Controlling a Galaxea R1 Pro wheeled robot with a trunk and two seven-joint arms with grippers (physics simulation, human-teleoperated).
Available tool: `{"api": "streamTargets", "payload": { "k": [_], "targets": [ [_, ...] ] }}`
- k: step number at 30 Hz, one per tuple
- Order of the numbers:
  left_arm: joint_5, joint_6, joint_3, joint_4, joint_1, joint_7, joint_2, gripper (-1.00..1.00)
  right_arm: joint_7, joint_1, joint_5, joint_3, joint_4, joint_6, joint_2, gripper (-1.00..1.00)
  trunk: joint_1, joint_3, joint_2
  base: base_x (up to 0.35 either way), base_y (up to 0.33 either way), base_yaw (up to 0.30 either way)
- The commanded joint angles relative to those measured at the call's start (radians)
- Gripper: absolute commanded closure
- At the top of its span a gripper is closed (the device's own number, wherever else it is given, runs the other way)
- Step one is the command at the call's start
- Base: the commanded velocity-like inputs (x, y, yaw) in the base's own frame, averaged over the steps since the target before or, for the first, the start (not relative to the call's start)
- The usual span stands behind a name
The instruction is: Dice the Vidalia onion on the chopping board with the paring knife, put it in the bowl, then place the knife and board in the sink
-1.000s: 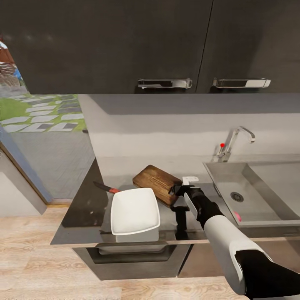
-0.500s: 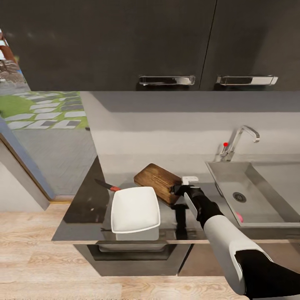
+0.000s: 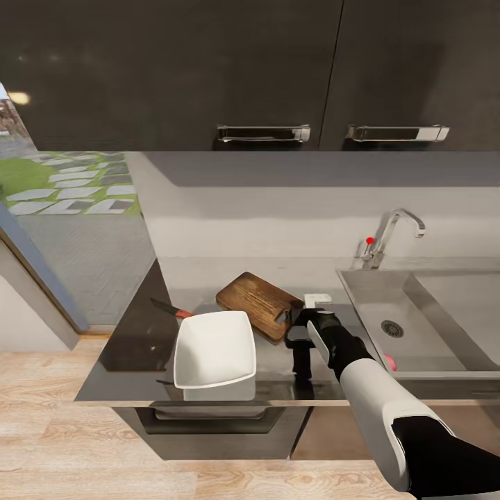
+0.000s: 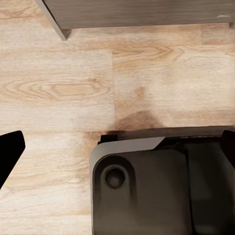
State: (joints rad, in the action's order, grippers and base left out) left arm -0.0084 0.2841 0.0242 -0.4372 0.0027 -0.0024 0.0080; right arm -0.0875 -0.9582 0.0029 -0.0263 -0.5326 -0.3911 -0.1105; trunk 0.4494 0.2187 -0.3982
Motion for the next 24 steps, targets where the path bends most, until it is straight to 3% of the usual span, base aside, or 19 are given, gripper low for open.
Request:
{"api": "streamTargets", "payload": {
  "k": [1, 24],
  "targets": [
    [-0.001, 0.001, 0.002, -0.002, 0.0, 0.0, 0.001, -1.0, -0.005, -0.001, 0.0, -0.003, -0.001, -0.006, 0.0, -1.0, 0.001, 0.002, -0.002, 0.0, 0.0, 0.0],
    [-0.001, 0.001, 0.002, -0.002, 0.0, 0.0, 0.001, -1.0, -0.005, -0.001, 0.0, -0.003, -0.001, -0.008, 0.0, -1.0, 0.001, 0.007, -0.002, 0.0, 0.022, 0.0]
  ]
}}
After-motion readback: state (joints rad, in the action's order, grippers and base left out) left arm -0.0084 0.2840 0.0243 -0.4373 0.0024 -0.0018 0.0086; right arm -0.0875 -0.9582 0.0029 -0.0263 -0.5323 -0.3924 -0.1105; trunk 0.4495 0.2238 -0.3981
